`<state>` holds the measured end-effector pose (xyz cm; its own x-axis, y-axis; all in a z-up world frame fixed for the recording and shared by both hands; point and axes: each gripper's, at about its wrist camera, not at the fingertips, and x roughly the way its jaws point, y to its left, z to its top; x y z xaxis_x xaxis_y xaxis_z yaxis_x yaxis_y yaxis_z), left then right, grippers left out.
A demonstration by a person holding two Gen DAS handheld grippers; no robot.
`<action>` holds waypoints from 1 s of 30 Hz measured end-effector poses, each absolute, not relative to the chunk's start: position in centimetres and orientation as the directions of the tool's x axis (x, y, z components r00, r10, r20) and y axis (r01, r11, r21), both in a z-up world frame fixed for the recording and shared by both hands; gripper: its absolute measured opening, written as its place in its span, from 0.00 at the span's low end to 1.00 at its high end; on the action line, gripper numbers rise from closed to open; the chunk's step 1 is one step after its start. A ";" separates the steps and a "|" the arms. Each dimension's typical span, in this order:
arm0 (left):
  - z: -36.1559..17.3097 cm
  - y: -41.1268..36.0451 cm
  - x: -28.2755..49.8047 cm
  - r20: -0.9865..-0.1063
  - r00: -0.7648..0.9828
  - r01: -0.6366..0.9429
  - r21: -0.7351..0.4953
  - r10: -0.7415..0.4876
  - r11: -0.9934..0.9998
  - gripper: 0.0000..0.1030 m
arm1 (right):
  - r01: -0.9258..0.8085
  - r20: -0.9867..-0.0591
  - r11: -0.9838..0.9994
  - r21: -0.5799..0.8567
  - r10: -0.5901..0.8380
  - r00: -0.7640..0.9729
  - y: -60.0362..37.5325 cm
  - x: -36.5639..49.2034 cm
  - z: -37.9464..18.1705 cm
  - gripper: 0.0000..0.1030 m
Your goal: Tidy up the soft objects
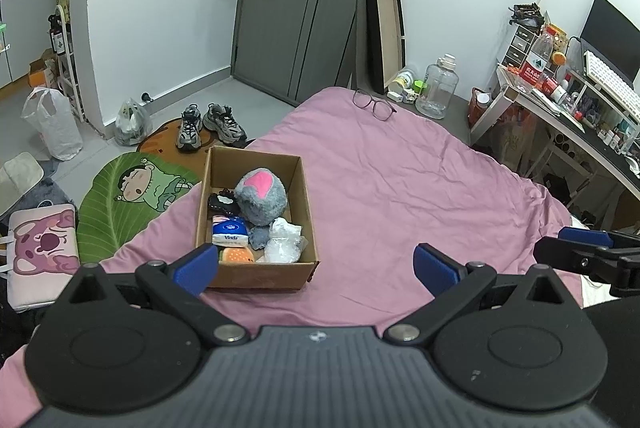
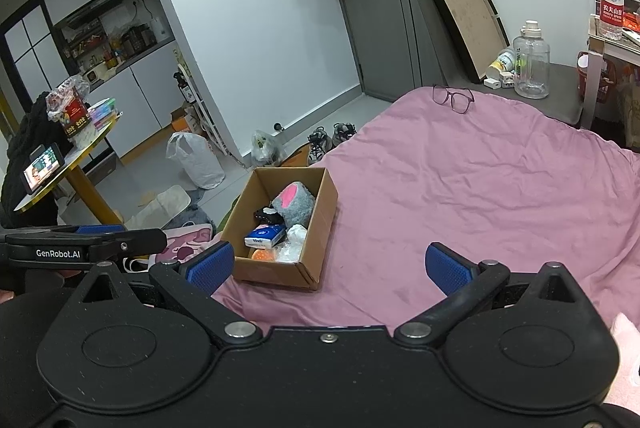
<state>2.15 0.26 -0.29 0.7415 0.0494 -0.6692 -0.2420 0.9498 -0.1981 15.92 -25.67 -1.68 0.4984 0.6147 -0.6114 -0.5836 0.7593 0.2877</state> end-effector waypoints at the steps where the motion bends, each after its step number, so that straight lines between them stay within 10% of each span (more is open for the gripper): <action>1: -0.3 0.2 2.2 -0.669 0.742 -0.243 -0.197 0.051 0.950 1.00 | -0.583 -0.612 0.760 0.288 0.614 0.498 -25.7 15.9 -1.7 1.00; 30: -1.3 -0.4 2.4 -0.686 0.721 -0.281 -0.167 0.093 0.945 1.00 | -0.581 -0.606 0.749 0.318 0.632 0.483 -25.6 15.8 -2.6 1.00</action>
<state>2.36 -0.38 -1.30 0.7212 0.0929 -0.6865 -0.2810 0.9450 -0.1674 15.82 -25.57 -2.63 0.4828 0.6318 -0.6064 -0.5811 0.7492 0.3179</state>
